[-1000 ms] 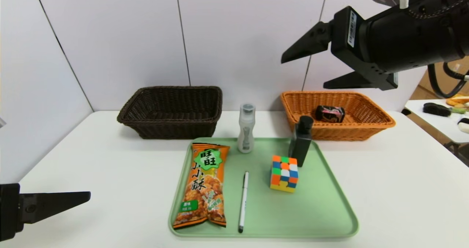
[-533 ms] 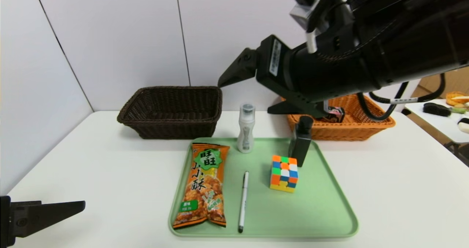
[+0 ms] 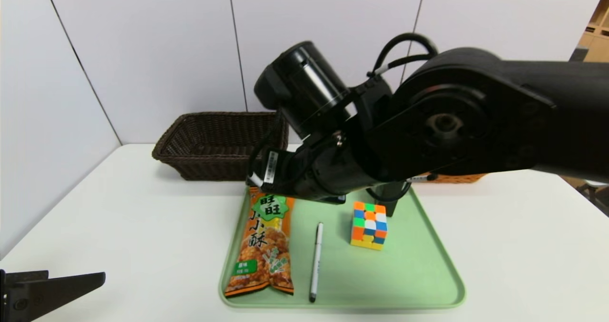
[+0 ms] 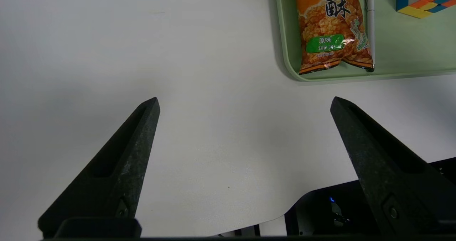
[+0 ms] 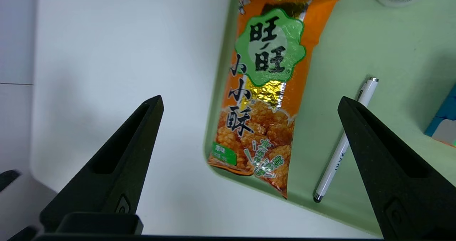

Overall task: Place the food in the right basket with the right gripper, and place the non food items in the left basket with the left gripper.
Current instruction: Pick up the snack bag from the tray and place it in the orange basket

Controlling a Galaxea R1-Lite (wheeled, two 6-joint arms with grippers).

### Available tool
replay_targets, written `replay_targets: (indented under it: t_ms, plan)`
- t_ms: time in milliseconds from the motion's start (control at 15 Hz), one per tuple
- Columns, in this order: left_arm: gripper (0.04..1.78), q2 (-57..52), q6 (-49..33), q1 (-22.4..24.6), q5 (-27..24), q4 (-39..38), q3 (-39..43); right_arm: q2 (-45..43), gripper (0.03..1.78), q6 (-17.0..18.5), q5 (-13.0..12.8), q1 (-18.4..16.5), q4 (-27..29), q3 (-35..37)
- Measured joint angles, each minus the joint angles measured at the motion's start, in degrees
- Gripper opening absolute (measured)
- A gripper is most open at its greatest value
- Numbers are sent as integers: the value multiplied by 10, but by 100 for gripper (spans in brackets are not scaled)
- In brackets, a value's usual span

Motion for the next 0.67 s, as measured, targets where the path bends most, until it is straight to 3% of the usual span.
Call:
replay_targets:
  t_ms: [400, 667]
  plan:
    - [169, -3, -2, 0, 0, -5, 17, 67, 169, -4, -6, 22, -1, -1]
    - [169, -6, -2, 0, 0, -6, 27, 91, 169, -8, -23, 34, -2, -1]
